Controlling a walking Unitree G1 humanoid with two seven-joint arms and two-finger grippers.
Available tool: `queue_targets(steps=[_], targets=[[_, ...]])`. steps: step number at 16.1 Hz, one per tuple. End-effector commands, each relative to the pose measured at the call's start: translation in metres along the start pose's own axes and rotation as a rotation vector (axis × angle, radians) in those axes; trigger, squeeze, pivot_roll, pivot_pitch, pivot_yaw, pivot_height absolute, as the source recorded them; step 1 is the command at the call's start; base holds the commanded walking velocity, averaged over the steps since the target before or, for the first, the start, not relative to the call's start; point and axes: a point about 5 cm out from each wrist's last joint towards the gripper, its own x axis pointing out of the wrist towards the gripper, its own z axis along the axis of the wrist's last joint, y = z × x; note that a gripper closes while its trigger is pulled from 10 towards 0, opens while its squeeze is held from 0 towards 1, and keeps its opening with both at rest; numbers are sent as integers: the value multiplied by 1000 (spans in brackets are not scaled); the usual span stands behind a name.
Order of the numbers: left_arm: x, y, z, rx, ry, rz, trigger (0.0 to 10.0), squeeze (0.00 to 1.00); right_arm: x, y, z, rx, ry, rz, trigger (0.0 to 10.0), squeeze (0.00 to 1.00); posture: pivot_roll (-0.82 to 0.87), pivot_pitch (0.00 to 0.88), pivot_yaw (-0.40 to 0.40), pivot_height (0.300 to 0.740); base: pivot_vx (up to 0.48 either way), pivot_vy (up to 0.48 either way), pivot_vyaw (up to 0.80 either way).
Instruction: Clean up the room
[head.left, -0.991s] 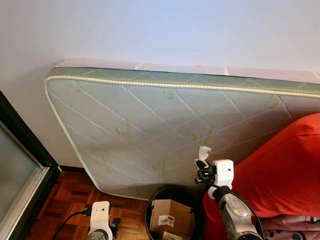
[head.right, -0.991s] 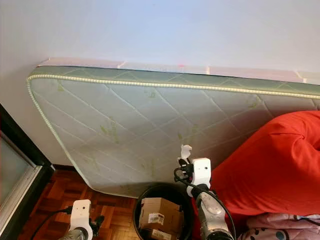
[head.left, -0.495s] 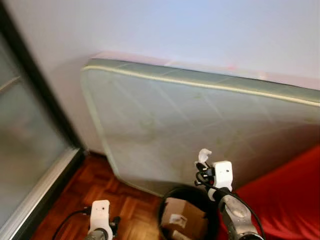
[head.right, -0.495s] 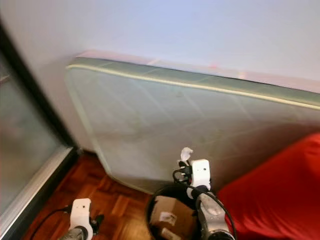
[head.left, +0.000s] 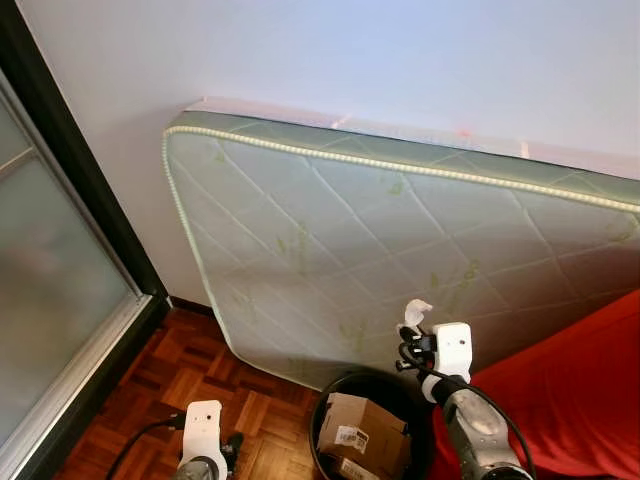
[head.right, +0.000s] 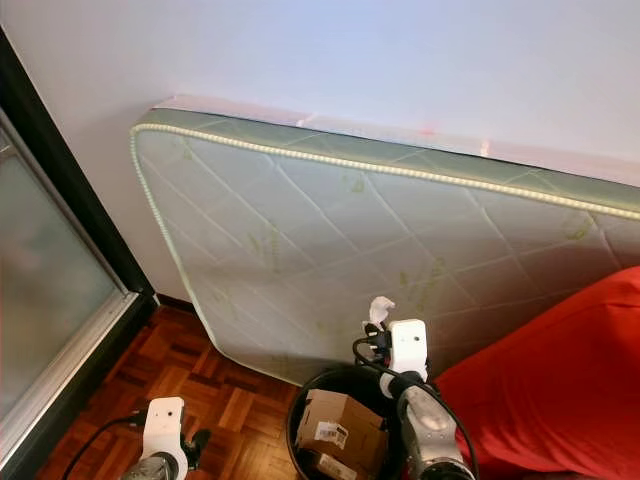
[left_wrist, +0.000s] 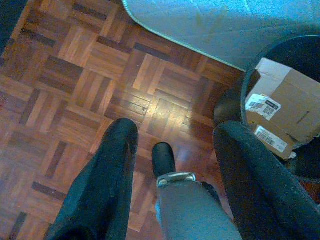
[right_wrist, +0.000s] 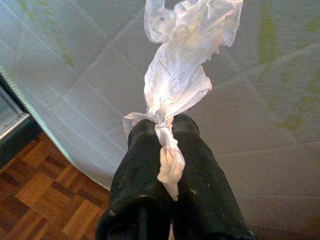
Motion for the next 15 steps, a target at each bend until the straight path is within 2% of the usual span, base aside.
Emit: queue_targets(steps=[1,5,10,15], targets=[[-1,2,-6,4,23,1,10000,0,0,0,-1,6,10,-4,10000,0,-44,29,-27,740,0,0,0],[-2,3,-6,8,25,0,10000,0,2,1,-3,-29,44,-20,10000,0,-45,31,-25,735,0,0,0],[-2,3,-7,12,30,0,10000,0,2,3,-3,-27,39,-14,10000,0,-43,33,-24,681,0,0,0],[-2,3,-8,12,32,-2,10000,0,2,3,-1,-39,24,-15,10000,0,-42,34,-26,681,0,0,0]])
